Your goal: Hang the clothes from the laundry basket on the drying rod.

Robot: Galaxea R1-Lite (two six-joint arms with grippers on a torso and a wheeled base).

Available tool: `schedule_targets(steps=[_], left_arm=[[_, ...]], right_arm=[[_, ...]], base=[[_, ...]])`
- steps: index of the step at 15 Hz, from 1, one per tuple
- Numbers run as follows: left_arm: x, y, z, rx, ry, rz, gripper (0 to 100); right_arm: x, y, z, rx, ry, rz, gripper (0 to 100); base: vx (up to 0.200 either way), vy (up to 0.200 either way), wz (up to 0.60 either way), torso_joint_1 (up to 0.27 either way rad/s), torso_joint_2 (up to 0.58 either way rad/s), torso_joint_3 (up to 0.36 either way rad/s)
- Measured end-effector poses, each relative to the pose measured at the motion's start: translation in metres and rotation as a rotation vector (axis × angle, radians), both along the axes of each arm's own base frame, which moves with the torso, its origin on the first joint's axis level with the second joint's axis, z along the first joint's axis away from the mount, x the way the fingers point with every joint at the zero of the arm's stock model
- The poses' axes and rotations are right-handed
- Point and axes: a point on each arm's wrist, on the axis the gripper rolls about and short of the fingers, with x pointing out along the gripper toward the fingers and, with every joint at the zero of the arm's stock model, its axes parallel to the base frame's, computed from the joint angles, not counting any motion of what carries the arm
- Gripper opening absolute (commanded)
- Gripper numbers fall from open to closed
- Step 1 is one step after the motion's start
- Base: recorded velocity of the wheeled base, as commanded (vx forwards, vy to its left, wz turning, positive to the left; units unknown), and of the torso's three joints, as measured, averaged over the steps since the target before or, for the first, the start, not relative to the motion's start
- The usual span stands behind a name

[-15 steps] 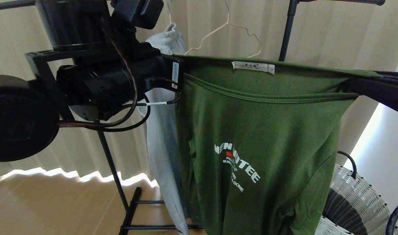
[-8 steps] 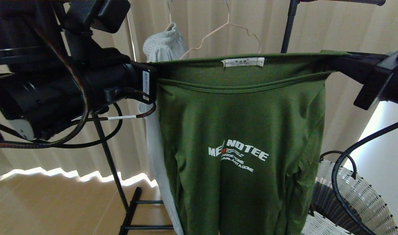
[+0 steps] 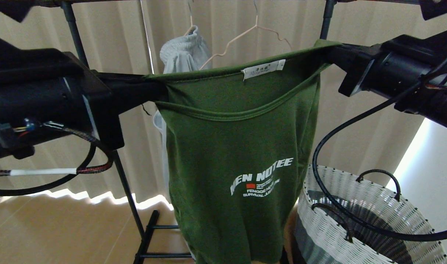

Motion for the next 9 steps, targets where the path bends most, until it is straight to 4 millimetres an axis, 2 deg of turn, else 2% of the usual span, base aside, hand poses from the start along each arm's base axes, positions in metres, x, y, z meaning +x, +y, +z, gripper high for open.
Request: schedule_targets(steps=[4, 9], left_arm=[[-0.003, 0.002, 0.004, -0.037, -0.042, -0.007, 0], [0.017, -0.005, 0.007, -0.048, -0.058, 0.097, 0]], right_arm=[[0.007, 0.001, -0.006, -0.017, 0.024, -0.011, 0], [0.005, -0.016, -0.009, -0.057, 0.089, -0.068, 0]], base=[[0.0, 0.0, 0.0, 0.0, 0.0, 0.0], [0.0, 0.0, 0.0, 0.0, 0.0, 0.0]])
